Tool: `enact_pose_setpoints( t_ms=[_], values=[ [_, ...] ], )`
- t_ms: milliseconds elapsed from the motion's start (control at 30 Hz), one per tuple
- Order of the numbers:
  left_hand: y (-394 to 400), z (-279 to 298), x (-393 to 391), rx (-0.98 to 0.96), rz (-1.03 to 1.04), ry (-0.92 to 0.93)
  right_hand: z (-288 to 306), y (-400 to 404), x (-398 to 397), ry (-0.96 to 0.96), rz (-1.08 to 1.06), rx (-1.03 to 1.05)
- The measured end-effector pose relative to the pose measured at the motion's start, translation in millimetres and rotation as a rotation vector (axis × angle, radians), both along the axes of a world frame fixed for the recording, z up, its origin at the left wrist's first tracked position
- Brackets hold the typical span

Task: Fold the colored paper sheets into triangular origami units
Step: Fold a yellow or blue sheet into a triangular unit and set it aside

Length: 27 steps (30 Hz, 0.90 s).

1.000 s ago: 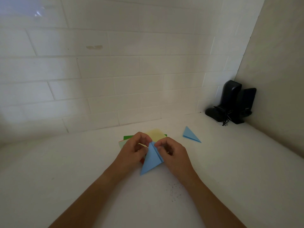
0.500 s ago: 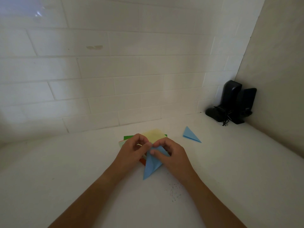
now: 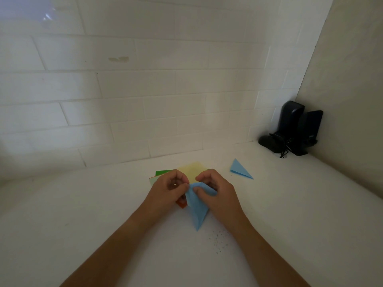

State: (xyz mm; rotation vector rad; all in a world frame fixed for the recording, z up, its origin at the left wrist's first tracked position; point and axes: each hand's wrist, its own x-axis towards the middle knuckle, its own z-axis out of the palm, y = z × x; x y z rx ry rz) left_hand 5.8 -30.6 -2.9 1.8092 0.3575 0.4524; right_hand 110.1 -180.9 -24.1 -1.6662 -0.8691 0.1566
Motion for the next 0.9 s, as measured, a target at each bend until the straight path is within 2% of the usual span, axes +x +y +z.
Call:
enact_pose_setpoints(
  t_ms=[433, 900],
  values=[
    [0.9, 1.2, -0.6, 0.003, 0.027, 0.013, -2.5, 2.8, 0.2, -0.181, 0.067, 0.034],
    [4.4, -3.3, 1.3, 0.014, 0.063, 0.009, 2.2, 1.9, -4.2, -0.117, 0.028, -0.026]
  ],
)
